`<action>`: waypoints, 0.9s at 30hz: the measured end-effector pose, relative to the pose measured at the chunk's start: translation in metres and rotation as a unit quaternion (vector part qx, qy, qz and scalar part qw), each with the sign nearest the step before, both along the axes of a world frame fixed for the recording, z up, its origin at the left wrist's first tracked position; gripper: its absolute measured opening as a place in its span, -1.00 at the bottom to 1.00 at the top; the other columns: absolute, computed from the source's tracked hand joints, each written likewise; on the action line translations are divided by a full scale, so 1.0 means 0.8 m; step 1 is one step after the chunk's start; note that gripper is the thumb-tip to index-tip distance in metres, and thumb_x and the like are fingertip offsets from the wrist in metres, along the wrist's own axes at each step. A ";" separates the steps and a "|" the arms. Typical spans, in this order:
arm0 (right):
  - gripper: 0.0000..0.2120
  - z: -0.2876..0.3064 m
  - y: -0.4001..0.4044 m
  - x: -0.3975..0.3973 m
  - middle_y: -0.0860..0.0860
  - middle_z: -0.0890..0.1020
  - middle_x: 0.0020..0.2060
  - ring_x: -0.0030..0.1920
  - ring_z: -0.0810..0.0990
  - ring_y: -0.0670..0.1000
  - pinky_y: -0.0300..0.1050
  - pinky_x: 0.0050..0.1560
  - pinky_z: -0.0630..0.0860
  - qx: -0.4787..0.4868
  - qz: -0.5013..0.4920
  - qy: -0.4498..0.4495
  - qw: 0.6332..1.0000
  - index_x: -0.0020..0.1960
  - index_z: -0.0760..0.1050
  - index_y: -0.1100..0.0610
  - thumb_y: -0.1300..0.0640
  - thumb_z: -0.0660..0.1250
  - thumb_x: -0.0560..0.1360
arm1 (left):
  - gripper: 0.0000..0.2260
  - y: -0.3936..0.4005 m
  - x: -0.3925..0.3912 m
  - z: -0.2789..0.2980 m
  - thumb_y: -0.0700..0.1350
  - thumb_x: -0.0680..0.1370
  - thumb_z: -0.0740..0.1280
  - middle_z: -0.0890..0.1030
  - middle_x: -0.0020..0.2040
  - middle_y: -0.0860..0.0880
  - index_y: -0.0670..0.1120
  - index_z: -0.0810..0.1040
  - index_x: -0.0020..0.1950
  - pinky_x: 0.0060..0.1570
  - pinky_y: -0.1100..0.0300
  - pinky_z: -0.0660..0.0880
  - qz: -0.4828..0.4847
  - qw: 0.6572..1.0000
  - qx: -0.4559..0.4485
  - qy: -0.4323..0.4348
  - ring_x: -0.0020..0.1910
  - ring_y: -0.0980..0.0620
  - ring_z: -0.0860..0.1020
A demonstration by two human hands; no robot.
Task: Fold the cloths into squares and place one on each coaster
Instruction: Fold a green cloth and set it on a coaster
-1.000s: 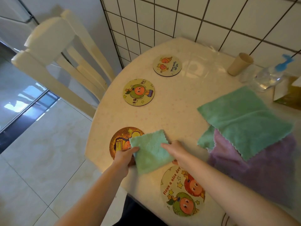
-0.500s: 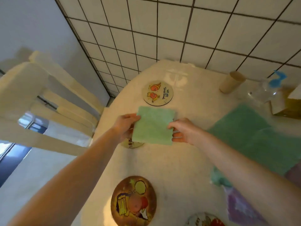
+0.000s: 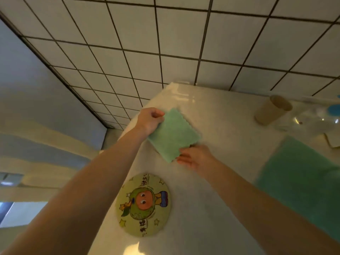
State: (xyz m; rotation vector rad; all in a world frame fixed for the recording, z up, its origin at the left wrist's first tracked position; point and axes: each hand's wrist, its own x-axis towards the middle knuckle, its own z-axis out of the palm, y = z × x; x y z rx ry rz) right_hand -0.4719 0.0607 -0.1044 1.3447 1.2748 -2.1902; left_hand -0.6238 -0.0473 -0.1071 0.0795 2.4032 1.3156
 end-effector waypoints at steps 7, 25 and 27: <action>-0.62 -0.017 0.001 -0.011 0.22 0.62 -0.01 -0.18 0.64 0.10 -0.09 -0.24 0.61 -0.007 -0.017 -0.020 1.000 0.26 0.44 0.31 0.41 0.35 0.45 | -0.91 0.013 -0.020 -0.032 -0.22 0.46 0.45 0.65 -0.07 -0.05 -0.08 0.63 -0.08 0.07 0.20 0.48 -0.037 0.998 -0.044 0.034 -0.09 0.05 0.55; -0.82 0.040 0.066 0.189 0.05 0.64 0.00 0.03 0.59 0.08 -0.16 0.03 0.47 0.476 0.303 0.008 0.826 0.09 0.55 0.13 0.16 0.30 0.50 | -0.87 -0.021 0.176 0.043 -0.19 0.54 0.34 0.58 -0.01 0.00 -0.11 0.58 0.08 -0.03 0.30 0.39 -0.071 0.991 -0.049 0.105 0.00 0.06 0.51; -0.82 0.043 0.087 0.240 0.06 0.66 -0.01 0.03 0.60 0.11 -0.09 0.06 0.50 0.510 0.308 0.017 0.803 0.08 0.55 0.14 0.19 0.30 0.49 | -0.87 -0.002 0.228 0.045 -0.19 0.54 0.34 0.61 -0.01 -0.02 -0.13 0.60 0.07 -0.05 0.36 0.35 -0.099 0.989 -0.042 0.104 -0.03 0.07 0.52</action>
